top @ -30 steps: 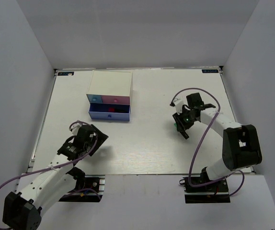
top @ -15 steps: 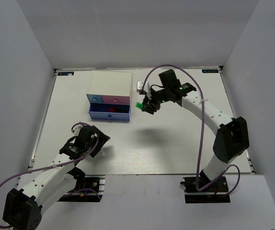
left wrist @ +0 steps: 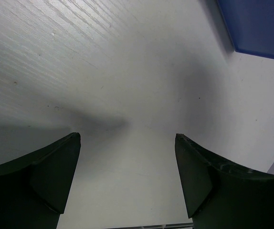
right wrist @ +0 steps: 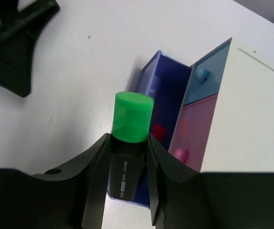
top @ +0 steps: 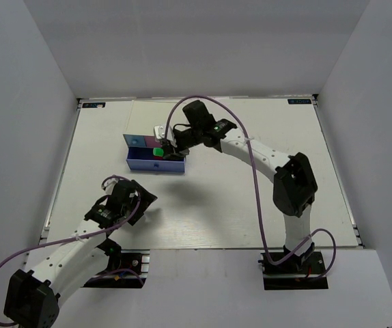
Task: Sort the stationery into containers
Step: Place the pen in the drawer, then close the drawer in the storage box.
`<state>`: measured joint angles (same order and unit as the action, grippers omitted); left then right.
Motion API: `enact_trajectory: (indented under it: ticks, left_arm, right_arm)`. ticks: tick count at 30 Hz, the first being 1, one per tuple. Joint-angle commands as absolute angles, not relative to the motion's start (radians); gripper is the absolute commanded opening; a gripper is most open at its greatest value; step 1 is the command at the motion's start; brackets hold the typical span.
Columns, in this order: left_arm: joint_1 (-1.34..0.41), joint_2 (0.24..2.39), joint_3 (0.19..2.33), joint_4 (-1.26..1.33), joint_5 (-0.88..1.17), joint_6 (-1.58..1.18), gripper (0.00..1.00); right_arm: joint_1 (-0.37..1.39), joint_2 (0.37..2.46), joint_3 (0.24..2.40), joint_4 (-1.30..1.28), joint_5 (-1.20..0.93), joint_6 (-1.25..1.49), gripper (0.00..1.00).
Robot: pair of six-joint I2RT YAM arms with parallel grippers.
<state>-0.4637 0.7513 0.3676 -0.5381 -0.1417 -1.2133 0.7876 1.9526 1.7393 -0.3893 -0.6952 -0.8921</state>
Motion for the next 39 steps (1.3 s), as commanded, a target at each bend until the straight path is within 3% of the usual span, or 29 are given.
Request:
enact_trajectory:
  ticks: [1,8,12,15,16,19,22,26,27,28,31,36,38,39]
  left_arm:
    - [-0.459,0.730,0.353,-0.546,-0.153,-1.216,0.90]
    - [-0.459,0.684,0.353,-0.590,-0.172,-1.216,0.90]
    - [-0.459,0.658,0.353,-0.611,-0.172,-1.216,0.90]
    - [-0.459,0.638,0.353,-0.620,-0.172,-1.216,0.90]
    - [-0.459,0.638,0.353,-0.620,-0.172,-1.216,0.90]
    - [-0.459,0.638,0.344,-0.571,-0.172,-1.226,0.90]
    - [-0.459,0.663,0.321,-0.500,-0.149,-1.226,0.90]
    - [-0.459,0.707,0.299,-0.384,-0.140,-1.226,0.78]
    - [-0.450,0.707,0.285,-0.353,-0.140,-1.212,0.67]
    - [-0.449,0.731,0.269,-0.289,-0.140,-1.200,0.57]
    - [-0.449,0.759,0.230,-0.154,-0.140,-1.154,0.47]
    - [-0.449,0.865,0.204,0.142,-0.140,-1.023,0.44]
    - [-0.449,0.931,0.204,0.217,-0.150,-0.970,0.47]
    - [-0.449,0.951,0.204,0.276,-0.161,-0.969,0.48]
  right_arm:
    - [0.795,2.005,1.767,-0.290,-0.664,-0.945,0.02]
    - [0.790,2.094,1.784,-0.216,-0.606,-0.945,0.03]
    - [0.790,2.108,1.775,-0.161,-0.578,-0.945,0.09]
    - [0.790,2.105,1.767,-0.164,-0.569,-0.936,0.33]
    - [0.790,2.102,1.766,-0.164,-0.569,-0.933,0.46]
    - [0.790,2.066,1.726,-0.164,-0.580,-0.927,0.55]
    - [0.784,1.998,1.669,-0.156,-0.598,-0.911,0.58]
    - [0.781,1.929,1.608,-0.138,-0.612,-0.871,0.52]
    - [0.785,1.901,1.583,-0.137,-0.618,-0.845,0.49]
    - [0.781,1.858,1.577,-0.133,-0.627,-0.816,0.36]
    - [0.773,1.800,1.560,-0.176,-0.643,-0.730,0.00]
    - [0.739,1.689,1.488,-0.253,-0.647,-0.612,0.00]
    - [0.704,1.640,1.410,-0.258,-0.641,-0.565,0.00]
    - [0.695,1.590,1.388,-0.256,-0.632,-0.555,0.08]
